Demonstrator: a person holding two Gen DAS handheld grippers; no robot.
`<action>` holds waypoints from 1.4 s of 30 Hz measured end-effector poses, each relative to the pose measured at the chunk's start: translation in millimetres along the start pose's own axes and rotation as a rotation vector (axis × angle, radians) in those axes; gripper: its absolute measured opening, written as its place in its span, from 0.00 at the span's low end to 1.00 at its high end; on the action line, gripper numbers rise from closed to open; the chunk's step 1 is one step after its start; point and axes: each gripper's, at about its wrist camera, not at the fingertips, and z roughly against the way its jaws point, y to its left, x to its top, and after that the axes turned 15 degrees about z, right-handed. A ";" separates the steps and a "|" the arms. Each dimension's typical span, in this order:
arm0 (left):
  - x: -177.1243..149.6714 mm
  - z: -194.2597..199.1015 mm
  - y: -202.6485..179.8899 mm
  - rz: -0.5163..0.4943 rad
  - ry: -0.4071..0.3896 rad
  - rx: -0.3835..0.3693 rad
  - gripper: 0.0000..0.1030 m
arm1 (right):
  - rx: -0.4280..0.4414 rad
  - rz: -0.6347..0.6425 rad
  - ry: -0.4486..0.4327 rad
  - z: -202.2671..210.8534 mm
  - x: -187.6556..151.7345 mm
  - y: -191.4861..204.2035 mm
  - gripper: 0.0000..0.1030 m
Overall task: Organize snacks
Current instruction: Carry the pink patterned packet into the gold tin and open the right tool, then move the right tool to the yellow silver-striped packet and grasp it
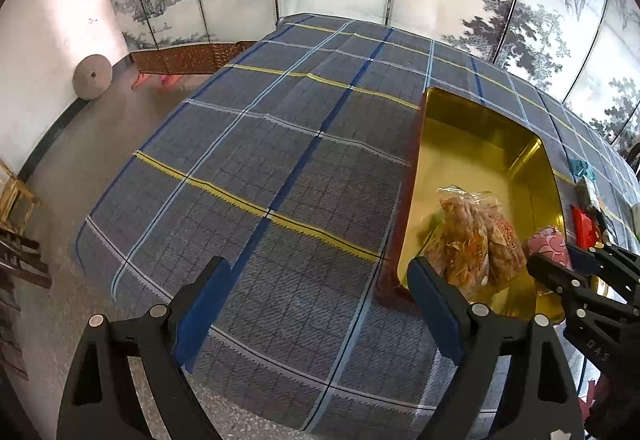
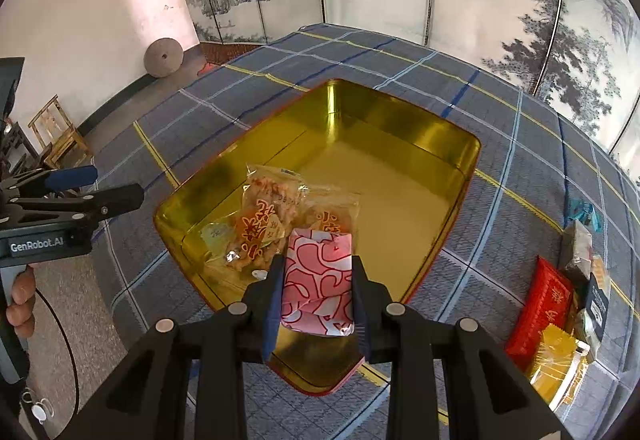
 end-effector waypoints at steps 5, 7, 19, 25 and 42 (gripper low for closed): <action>-3.8 -0.5 3.0 0.006 0.011 0.001 0.85 | 0.009 0.006 0.018 -7.3 -0.9 4.6 0.29; -4.9 -1.1 3.3 0.009 0.014 0.000 0.85 | 0.012 0.005 0.024 -9.9 -0.8 5.2 0.29; -9.7 -2.5 1.9 0.007 0.025 -0.006 0.85 | 0.015 -0.008 0.043 -15.5 -2.6 5.4 0.30; -10.6 -1.8 -0.5 0.003 0.028 -0.007 0.85 | 0.014 -0.008 0.030 -11.8 -1.7 4.0 0.34; -11.7 7.3 -24.5 -0.029 0.013 -0.041 0.85 | -0.152 -0.144 0.018 45.9 -40.9 -62.6 0.55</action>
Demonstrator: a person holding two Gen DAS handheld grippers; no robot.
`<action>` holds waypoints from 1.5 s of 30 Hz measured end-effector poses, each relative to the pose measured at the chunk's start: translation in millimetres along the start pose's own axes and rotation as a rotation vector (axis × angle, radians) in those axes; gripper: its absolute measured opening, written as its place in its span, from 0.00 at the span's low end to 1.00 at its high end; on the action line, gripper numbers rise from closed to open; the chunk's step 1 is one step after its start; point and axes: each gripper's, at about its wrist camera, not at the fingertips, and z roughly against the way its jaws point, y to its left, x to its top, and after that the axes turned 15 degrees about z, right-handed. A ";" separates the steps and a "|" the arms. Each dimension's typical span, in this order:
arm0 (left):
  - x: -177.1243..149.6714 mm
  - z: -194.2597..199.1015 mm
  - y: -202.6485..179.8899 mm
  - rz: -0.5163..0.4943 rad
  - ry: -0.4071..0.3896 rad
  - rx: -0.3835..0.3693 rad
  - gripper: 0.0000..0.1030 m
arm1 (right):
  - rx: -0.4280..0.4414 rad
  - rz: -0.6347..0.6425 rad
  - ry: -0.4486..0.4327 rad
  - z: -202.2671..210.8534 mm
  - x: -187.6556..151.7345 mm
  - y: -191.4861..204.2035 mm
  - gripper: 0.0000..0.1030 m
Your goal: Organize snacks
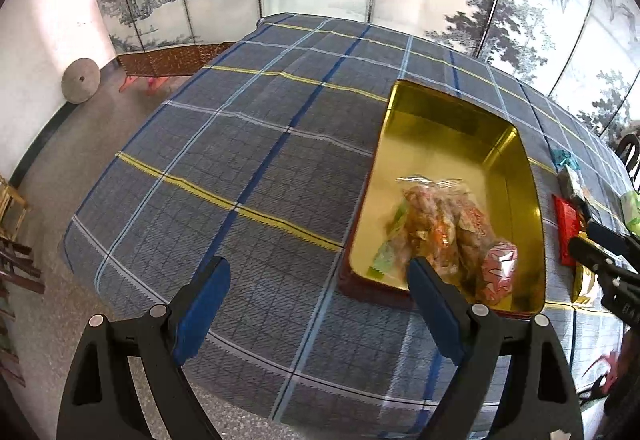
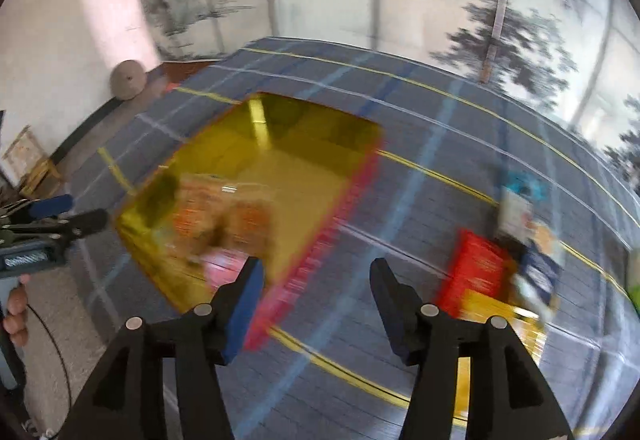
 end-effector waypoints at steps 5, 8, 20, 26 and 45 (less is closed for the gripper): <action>0.3 2.4 -9.5 -0.006 0.000 -0.025 0.85 | -0.097 -0.112 0.087 2.9 -35.0 -46.1 0.58; -0.1 3.8 -15.9 -0.020 -0.004 -0.032 0.85 | -0.127 -0.184 0.135 1.1 -56.5 -66.2 0.59; -4.0 6.9 -35.1 -0.047 -0.004 -0.050 0.85 | -0.160 -0.278 0.175 -18.7 -74.3 -77.7 0.72; -7.2 5.7 -41.7 -0.055 0.004 -0.051 0.85 | -0.163 -0.280 0.184 -29.9 -76.0 -75.8 0.72; -20.3 15.8 -79.8 -0.121 -0.002 -0.083 0.85 | -0.140 -0.233 0.169 -24.6 -91.6 -68.5 0.53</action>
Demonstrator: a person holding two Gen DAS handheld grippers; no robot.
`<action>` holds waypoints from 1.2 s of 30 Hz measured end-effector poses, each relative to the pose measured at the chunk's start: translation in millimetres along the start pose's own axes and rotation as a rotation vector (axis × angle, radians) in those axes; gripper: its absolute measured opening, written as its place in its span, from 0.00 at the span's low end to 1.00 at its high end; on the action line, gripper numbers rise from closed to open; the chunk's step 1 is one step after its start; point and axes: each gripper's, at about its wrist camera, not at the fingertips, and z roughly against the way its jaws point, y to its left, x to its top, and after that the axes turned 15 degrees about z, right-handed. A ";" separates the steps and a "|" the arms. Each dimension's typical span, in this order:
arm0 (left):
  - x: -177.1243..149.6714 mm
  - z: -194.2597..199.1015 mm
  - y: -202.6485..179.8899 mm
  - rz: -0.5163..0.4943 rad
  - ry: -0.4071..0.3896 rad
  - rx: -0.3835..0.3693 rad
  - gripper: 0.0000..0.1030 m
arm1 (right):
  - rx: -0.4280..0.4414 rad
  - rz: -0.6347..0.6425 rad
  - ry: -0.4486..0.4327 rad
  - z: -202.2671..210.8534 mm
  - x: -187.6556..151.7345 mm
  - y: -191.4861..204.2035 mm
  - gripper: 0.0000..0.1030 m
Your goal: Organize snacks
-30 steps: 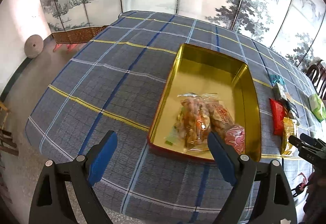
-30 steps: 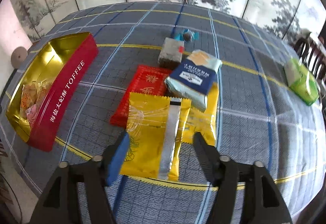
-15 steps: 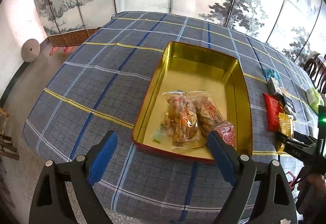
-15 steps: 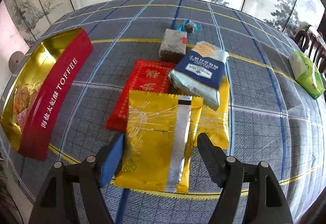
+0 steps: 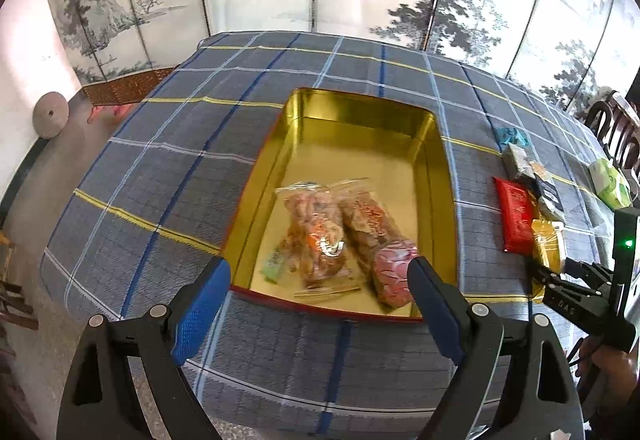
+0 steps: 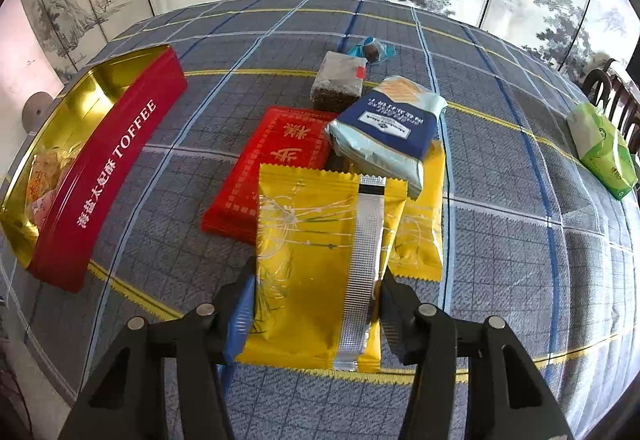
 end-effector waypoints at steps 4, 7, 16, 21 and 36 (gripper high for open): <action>-2.0 1.4 -14.2 -0.021 -0.001 -0.016 0.85 | 0.014 0.010 -0.003 7.6 -5.9 -4.4 0.53; -4.1 1.3 -30.7 -0.047 0.002 -0.033 0.85 | 0.013 0.017 -0.012 15.2 -9.2 -12.1 0.53; -14.6 -1.5 -88.5 -0.151 0.009 -0.092 0.85 | -0.048 0.024 -0.055 32.3 -14.5 -52.5 0.53; -23.2 -12.3 -124.2 -0.202 0.021 -0.118 0.85 | -0.080 -0.006 -0.060 27.9 -17.0 -86.0 0.53; -33.3 -64.7 -196.1 -0.259 0.075 -0.179 0.85 | -0.083 -0.039 -0.107 -15.4 -9.9 -137.7 0.53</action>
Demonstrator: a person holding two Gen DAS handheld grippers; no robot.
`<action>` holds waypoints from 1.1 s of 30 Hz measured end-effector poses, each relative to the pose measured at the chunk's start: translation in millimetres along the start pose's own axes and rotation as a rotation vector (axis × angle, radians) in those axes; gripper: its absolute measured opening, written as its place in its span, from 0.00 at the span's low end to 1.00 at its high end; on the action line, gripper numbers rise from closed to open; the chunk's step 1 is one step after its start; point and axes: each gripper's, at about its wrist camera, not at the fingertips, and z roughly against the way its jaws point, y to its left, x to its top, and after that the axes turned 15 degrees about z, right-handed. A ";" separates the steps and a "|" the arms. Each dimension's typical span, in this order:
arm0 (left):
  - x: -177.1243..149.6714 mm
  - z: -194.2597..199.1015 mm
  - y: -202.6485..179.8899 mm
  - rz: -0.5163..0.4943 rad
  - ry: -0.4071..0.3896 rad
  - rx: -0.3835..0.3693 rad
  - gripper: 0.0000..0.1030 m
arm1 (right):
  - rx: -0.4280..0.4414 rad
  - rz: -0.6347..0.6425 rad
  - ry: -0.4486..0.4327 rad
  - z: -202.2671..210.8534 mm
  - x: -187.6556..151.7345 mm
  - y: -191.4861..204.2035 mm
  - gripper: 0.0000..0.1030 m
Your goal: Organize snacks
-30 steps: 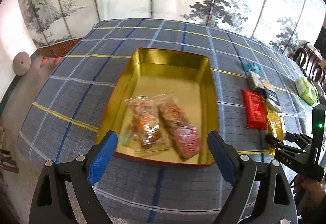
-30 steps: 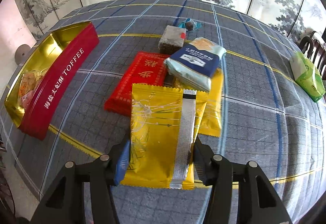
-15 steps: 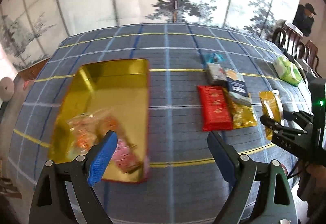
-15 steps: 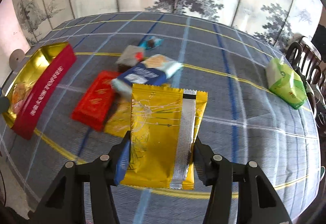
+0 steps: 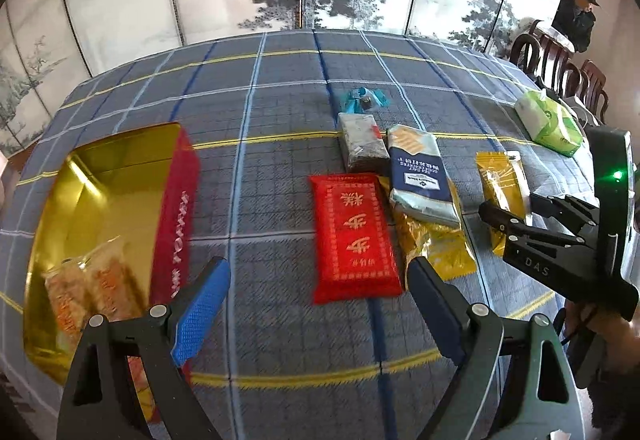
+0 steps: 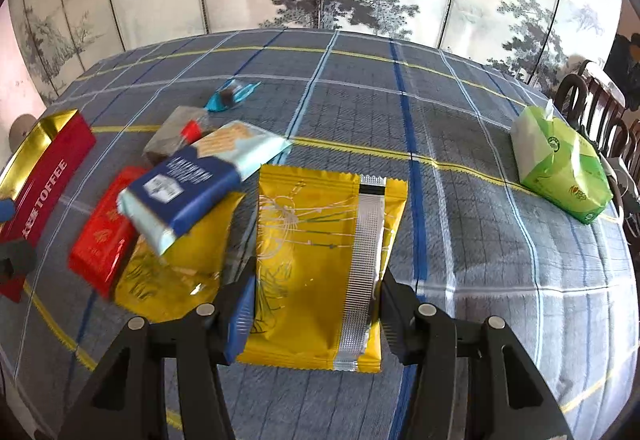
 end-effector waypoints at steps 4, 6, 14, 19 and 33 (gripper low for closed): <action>3.9 -14.1 -5.5 0.000 0.012 -0.001 0.85 | 0.010 -0.013 -0.014 -8.5 0.2 -4.6 0.53; 4.2 -20.5 -6.9 -0.001 0.021 0.007 0.85 | 0.010 -0.011 -0.025 -9.7 0.5 -5.1 0.53; 2.4 -44.8 -15.3 -0.028 0.045 0.028 0.83 | 0.010 -0.018 -0.054 -13.4 0.3 -7.9 0.53; 3.5 -56.7 -17.2 -0.027 0.053 0.047 0.77 | 0.010 -0.019 -0.057 -14.3 0.0 -7.6 0.53; 5.3 -64.5 -21.3 -0.038 0.050 0.033 0.42 | 0.006 -0.015 -0.056 -14.2 -0.6 -6.0 0.53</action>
